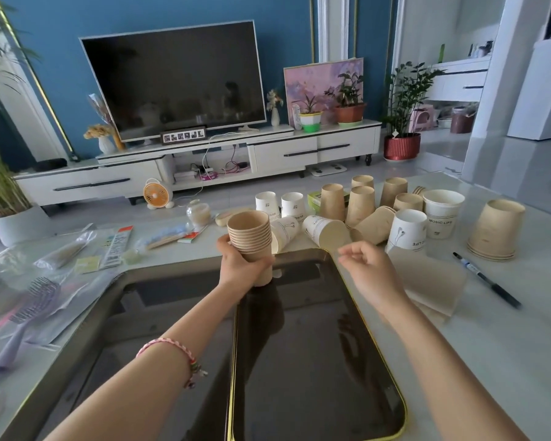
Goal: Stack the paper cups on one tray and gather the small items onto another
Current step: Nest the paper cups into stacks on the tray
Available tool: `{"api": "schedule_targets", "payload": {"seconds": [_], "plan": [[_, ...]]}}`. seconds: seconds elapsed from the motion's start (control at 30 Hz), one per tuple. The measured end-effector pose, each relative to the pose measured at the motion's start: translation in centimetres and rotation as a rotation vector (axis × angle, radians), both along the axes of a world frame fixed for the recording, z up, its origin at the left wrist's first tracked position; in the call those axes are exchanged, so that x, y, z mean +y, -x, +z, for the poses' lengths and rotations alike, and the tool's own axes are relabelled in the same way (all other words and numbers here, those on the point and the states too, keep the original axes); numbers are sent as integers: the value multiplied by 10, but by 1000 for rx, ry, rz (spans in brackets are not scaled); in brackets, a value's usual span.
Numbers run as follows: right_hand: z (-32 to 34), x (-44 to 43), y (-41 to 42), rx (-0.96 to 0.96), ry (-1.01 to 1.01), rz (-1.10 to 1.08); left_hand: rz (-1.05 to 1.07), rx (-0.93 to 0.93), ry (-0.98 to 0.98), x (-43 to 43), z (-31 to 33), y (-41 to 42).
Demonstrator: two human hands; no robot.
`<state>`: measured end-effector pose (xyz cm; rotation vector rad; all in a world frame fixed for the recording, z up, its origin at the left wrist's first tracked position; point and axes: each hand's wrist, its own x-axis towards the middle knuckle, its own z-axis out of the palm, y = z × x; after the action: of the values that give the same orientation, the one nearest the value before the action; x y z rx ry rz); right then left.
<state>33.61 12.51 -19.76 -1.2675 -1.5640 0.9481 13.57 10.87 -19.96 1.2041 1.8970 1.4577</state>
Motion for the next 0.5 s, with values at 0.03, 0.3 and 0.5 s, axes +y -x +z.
{"api": "schedule_targets", "payload": {"seconds": [0.03, 0.3, 0.5], "plan": [[0, 3, -3, -11, 12, -26, 2, -7, 5, 1, -2, -2], [14, 25, -41, -148, -64, -198, 133, 331, -65, -39, 9, -42], [28, 39, -69, -37, -118, -359, -400, 599, -54, 0, 30, -108]]}}
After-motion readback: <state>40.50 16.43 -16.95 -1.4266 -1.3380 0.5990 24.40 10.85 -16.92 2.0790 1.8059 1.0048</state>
